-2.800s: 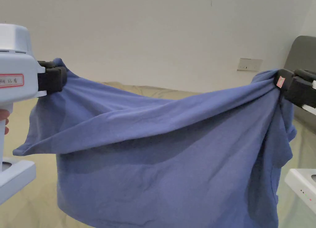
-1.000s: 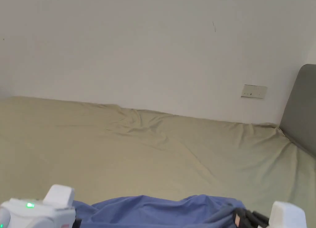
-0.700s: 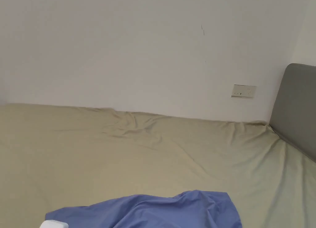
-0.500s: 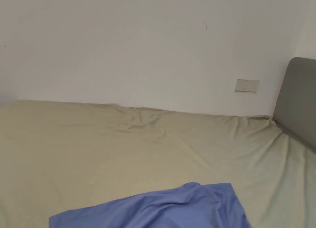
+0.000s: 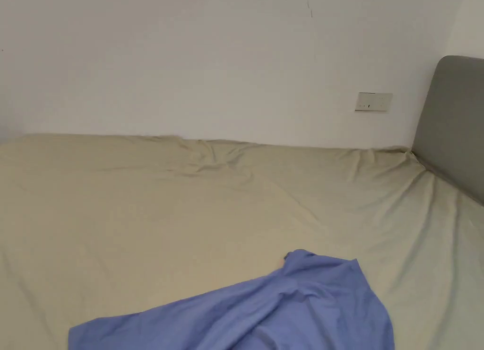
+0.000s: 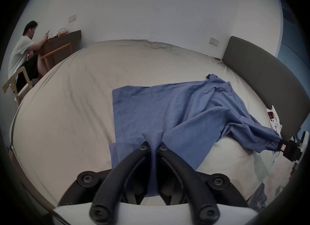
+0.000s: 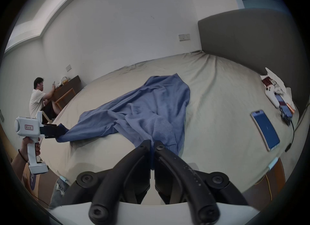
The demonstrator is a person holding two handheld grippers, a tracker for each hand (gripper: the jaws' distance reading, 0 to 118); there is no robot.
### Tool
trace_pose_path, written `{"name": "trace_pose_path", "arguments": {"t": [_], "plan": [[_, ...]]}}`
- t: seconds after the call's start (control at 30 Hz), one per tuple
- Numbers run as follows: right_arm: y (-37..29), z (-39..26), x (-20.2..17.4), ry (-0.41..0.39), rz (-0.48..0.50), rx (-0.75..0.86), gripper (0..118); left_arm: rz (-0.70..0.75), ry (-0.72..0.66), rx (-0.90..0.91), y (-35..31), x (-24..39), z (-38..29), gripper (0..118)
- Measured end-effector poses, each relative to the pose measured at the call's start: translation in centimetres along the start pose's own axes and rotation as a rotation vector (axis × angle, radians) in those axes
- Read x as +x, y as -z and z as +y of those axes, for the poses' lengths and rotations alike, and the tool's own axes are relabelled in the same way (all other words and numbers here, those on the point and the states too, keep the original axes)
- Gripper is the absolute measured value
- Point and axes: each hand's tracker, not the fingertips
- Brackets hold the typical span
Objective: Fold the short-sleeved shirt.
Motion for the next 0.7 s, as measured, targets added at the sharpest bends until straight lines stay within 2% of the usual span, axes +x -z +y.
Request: {"name": "trace_pose_path", "arguments": {"t": [0.17, 0.33, 0.4, 0.43, 0.47, 0.5, 0.53, 0.57, 0.63, 0.67, 0.7], "plan": [[-0.4, -2.2, 0.3, 0.042, -0.029, -0.048, 7, 0.021, -0.027, -0.016, -1.0, -0.8, -2.0, 4], [1.0, -3.7, 0.5, 0.055, -0.063, -0.105, 7, 0.048, -0.034, -0.088, 0.6, -0.6, -3.6, 4], [1.6, -4.2, 0.8, 0.096, -0.071, -0.148, 16, 0.047, -0.051, -0.116, 1.3, -0.6, -4.0, 6], [1.9, -4.3, 1.0, 0.122, -0.072, -0.176, 27, 0.046, -0.068, -0.121, 1.8, -0.9, -4.2, 12], [2.1, -4.4, 1.1, 0.151, -0.064, -0.199, 47, 0.049, -0.084, -0.122, 2.0, -1.0, -4.3, 32], [2.1, -4.2, 1.3, 0.173, -0.061, -0.204, 57, 0.054, -0.101, -0.12, 2.0, -1.2, -4.5, 55], [1.8, -3.8, 1.3, 0.162, -0.063, -0.196, 60, 0.059, -0.111, -0.117, 1.8, -1.3, -4.5, 74], [1.4, -3.4, 1.2, 0.156, -0.062, -0.187, 60, 0.065, -0.128, -0.11, 1.4, -1.4, -4.3, 79], [0.4, -1.6, 0.6, 0.087, -0.058, -0.135, 60, 0.068, -0.156, -0.055, 0.3, -2.0, -3.5, 74], [0.0, -0.2, 0.4, 0.045, -0.052, -0.105, 60, 0.089, -0.159, -0.01, -0.3, -2.3, -2.8, 66], [-0.3, 1.1, 0.2, 0.012, -0.039, -0.064, 58, 0.106, -0.148, 0.042, -1.1, -2.7, -2.0, 50]]}}
